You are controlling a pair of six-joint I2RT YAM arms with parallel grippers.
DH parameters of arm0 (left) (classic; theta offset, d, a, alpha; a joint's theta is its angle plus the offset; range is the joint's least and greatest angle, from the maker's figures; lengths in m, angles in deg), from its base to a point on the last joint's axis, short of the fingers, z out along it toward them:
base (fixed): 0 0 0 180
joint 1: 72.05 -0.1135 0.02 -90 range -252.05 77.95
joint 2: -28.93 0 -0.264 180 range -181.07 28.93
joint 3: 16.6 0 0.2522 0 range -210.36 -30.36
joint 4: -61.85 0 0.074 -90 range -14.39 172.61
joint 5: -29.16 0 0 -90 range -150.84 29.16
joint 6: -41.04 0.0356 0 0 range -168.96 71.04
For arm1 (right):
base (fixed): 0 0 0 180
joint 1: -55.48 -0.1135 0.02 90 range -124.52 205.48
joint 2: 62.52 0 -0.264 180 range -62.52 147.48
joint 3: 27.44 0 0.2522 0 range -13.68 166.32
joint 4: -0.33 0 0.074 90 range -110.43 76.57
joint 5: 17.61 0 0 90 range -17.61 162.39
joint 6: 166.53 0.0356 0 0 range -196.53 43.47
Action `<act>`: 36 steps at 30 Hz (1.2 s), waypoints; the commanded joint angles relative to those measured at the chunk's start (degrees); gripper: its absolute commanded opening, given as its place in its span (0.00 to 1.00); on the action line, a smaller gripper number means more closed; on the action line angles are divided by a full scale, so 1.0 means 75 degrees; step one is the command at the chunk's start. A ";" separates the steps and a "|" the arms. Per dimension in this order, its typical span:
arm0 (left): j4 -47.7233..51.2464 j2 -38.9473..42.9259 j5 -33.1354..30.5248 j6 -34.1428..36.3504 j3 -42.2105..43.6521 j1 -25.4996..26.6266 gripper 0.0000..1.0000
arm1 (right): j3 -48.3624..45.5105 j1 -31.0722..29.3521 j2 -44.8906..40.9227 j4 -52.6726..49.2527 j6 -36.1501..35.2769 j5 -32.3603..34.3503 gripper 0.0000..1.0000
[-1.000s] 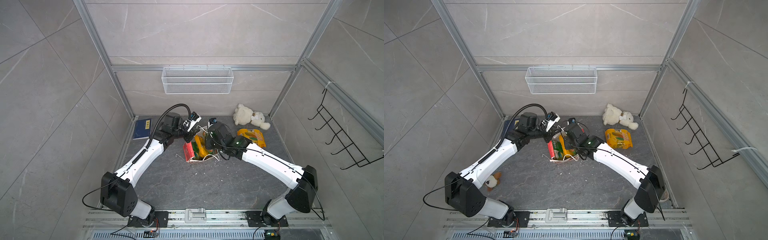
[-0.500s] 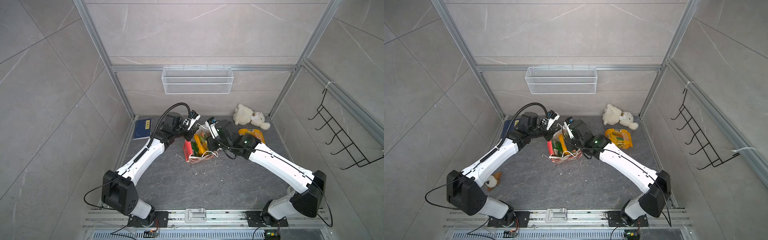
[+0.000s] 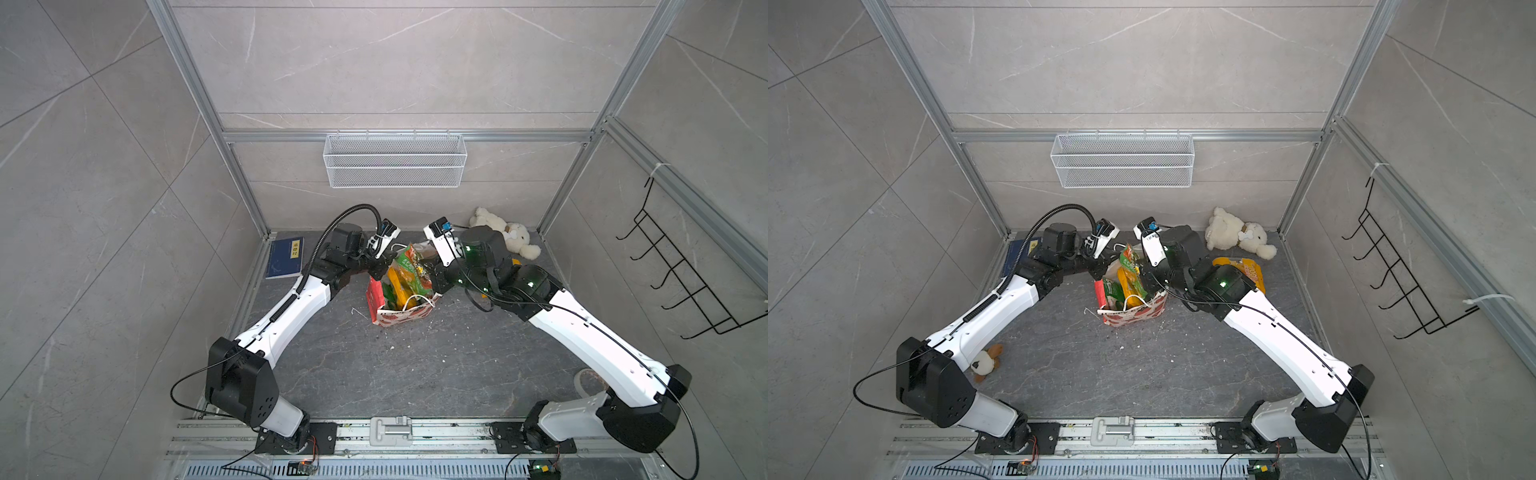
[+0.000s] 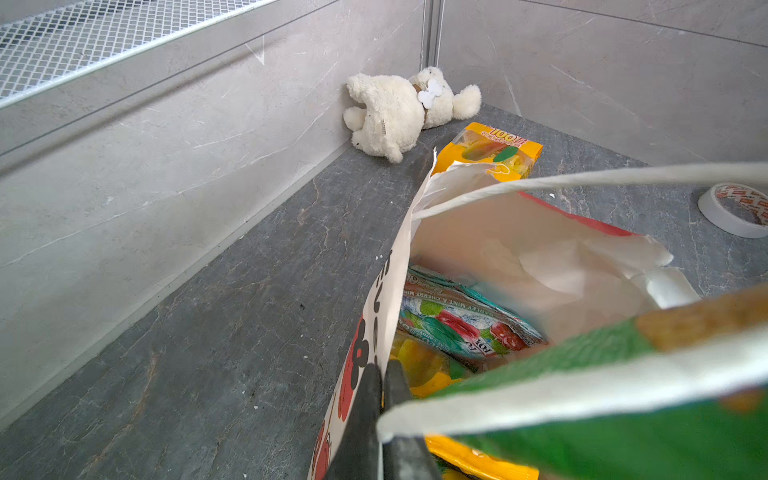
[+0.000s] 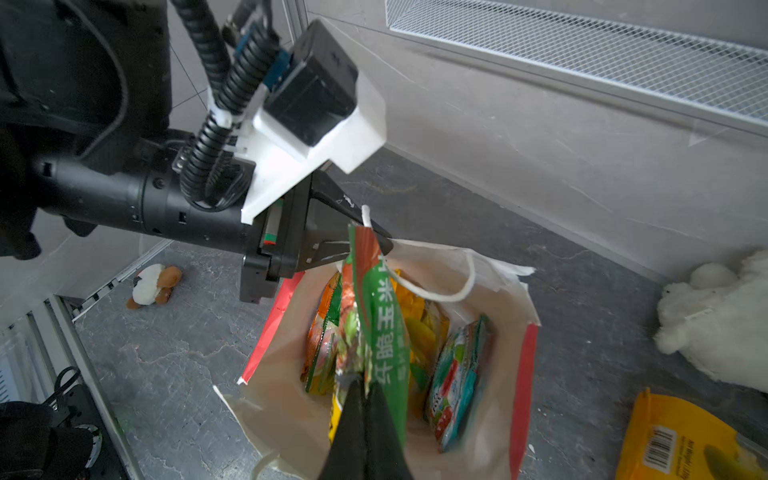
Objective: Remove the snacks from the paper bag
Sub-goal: 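Lift the green pack out and carry it beside the bag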
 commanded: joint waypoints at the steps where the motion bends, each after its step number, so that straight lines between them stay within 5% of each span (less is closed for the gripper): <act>1: -0.0611 0.0008 0.0106 -0.0065 -0.0454 0.0066 0.00 | 0.0200 0.0044 -0.0641 -0.0062 0.0004 -0.0141 0.00; 26: -0.0659 0.0230 -0.0300 0.0129 -0.0182 0.0055 0.00 | -0.0234 0.0874 -0.2385 -0.0694 0.0964 0.1895 0.00; 36: -0.0966 0.0273 -0.0149 0.0060 0.0050 0.0066 0.00 | -0.0531 0.2975 -0.1649 -0.0735 0.1963 0.0526 0.00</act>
